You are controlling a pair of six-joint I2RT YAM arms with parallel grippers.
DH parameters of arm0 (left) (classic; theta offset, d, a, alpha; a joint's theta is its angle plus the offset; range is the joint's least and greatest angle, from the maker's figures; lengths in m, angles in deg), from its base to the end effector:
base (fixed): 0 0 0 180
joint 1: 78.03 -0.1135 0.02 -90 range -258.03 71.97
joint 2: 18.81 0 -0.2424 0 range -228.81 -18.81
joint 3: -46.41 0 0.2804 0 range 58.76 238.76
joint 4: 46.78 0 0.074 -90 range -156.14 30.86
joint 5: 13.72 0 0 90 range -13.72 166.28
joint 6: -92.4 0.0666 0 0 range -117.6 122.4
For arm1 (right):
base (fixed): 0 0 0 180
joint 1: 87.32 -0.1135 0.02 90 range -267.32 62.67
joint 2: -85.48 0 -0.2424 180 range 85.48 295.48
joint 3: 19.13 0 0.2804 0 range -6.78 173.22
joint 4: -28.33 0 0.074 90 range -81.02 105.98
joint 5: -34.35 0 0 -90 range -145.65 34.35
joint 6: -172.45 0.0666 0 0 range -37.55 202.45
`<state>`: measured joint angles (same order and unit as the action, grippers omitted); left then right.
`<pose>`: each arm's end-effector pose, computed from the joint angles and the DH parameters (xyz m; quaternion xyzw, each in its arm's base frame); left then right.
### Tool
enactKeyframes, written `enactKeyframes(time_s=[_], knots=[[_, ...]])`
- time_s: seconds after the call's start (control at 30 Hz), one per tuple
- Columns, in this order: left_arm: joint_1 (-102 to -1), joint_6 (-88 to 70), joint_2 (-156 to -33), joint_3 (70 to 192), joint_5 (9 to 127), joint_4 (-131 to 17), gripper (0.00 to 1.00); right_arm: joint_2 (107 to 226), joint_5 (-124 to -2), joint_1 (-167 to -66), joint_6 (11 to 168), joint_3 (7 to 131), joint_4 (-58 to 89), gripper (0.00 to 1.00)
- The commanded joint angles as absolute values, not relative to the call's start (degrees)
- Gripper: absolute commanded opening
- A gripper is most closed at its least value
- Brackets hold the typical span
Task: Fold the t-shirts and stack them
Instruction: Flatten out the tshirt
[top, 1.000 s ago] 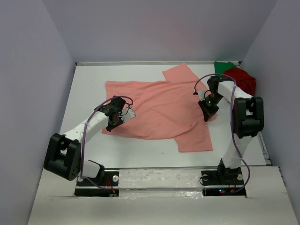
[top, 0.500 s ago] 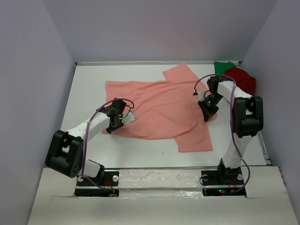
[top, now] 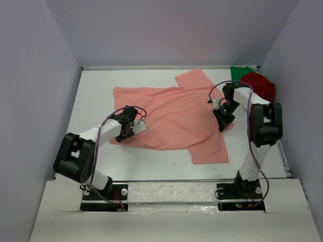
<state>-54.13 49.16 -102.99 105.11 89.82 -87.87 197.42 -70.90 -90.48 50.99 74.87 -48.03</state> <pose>0.2840 -0.1088 0.1067 0.5428 0.8071 0.1531 0.1748 0.3654 0.0377 0.1141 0.2900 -0.9471 -0.1377 0.0036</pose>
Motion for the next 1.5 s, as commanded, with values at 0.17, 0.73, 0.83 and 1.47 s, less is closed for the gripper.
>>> enactKeyframes(time_s=[0.17, 0.73, 0.83, 1.47], knots=[[-54.7, 51.4, -105.2, 103.1, 92.6, -86.4, 0.36, 197.7, -71.0, -91.1, 51.4, 76.3, -47.5, 0.00], [-55.2, 51.4, -106.2, 102.8, 95.0, -82.3, 0.35, 197.9, -71.2, -91.1, 51.6, 76.7, -48.0, 0.00], [-55.1, 51.4, -106.0, 102.8, 94.7, -82.3, 0.35, 197.9, -71.3, -91.1, 51.6, 76.8, -48.2, 0.00], [-55.3, 51.5, -111.0, 102.9, 91.8, -83.5, 0.33, 197.9, -71.0, -91.1, 51.3, 76.5, -48.3, 0.00]])
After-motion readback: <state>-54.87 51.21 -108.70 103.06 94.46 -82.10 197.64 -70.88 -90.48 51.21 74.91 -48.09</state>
